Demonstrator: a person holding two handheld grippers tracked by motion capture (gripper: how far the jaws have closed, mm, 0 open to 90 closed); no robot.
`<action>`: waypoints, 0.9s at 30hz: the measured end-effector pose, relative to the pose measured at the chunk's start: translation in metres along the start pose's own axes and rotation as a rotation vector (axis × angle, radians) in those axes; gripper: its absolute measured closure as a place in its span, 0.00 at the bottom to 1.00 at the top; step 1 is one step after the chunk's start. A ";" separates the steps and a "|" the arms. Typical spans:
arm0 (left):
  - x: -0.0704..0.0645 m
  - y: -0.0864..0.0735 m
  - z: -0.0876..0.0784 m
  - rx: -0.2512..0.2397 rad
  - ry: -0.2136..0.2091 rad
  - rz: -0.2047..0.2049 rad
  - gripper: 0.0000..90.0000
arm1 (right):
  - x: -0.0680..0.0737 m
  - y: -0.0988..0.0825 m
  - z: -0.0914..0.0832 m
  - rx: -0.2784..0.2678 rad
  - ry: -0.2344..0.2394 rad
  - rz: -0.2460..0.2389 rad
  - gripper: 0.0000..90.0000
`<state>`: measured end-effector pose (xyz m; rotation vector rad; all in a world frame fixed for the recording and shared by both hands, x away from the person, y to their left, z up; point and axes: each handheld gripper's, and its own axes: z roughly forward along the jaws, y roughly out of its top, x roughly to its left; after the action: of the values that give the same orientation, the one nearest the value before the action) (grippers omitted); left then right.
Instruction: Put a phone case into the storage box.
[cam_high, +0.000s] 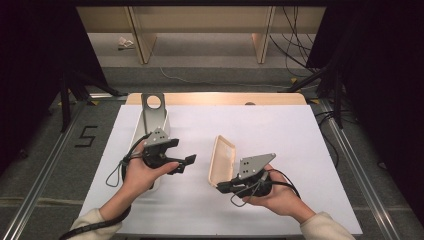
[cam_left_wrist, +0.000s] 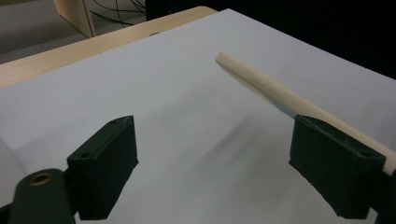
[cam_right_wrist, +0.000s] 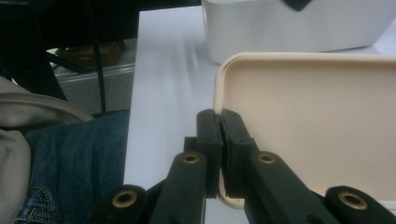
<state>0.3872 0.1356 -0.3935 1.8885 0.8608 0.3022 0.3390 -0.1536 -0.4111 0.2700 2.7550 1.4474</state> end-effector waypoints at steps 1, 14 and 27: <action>0.000 0.004 0.002 -0.002 -0.003 -0.003 0.17 | 0.000 0.000 0.000 -0.001 0.000 -0.003 0.98; -0.013 0.033 0.035 0.065 -0.052 -0.061 0.20 | 0.001 0.002 0.003 0.005 -0.002 -0.020 0.98; -0.011 0.050 0.062 0.165 -0.038 -0.073 0.28 | 0.002 0.003 0.003 0.008 -0.001 -0.034 0.98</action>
<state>0.4343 0.0729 -0.3774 2.0025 0.9505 0.1539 0.3380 -0.1490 -0.4107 0.2231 2.7514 1.4280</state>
